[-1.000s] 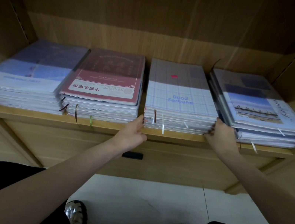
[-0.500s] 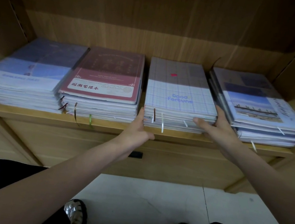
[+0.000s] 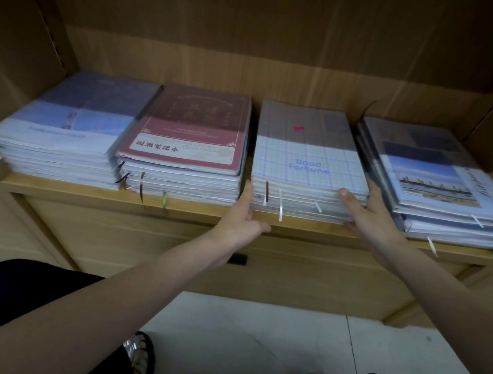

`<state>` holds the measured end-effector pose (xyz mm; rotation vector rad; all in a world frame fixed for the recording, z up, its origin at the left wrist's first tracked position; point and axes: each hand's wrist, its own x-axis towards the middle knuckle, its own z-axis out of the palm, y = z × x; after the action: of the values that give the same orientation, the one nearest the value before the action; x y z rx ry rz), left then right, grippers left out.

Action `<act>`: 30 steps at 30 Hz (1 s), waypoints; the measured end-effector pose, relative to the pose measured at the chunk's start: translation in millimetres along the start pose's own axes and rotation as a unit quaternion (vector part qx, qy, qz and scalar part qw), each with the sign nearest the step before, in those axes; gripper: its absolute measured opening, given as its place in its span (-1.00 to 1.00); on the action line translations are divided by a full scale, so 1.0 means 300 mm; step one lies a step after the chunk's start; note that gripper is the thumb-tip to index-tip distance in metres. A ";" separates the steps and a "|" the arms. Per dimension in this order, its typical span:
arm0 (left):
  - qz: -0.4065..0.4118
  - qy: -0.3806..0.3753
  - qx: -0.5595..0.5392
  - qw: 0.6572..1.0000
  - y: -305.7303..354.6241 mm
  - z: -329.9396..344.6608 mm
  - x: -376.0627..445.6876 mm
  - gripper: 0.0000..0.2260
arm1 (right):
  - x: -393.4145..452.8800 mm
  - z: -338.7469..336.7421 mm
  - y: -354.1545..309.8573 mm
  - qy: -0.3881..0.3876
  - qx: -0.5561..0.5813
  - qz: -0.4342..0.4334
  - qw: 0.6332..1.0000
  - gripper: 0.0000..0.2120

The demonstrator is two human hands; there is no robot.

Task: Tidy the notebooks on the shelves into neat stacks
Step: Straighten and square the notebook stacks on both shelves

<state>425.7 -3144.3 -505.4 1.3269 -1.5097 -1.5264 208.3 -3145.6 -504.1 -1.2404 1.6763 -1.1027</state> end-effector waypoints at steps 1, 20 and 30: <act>0.010 -0.002 0.022 1.000 0.007 -0.022 -0.003 -0.25 | -0.005 -0.002 -0.004 0.000 -0.023 -0.002 1.000 -0.39; 0.088 0.357 0.094 0.925 -0.021 -0.486 -0.122 -0.53 | -0.185 0.371 -0.273 -0.193 -0.286 -0.186 0.920 -0.39; -0.044 0.266 -0.019 0.963 -0.133 -0.583 -0.083 -0.64 | -0.174 0.443 -0.247 -0.156 -0.296 -0.072 0.940 -0.37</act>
<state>603.9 -3176.2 -511.4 1.6352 -1.0854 -1.1120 365.9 -3132.6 -474.9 -1.8302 1.7385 -0.4359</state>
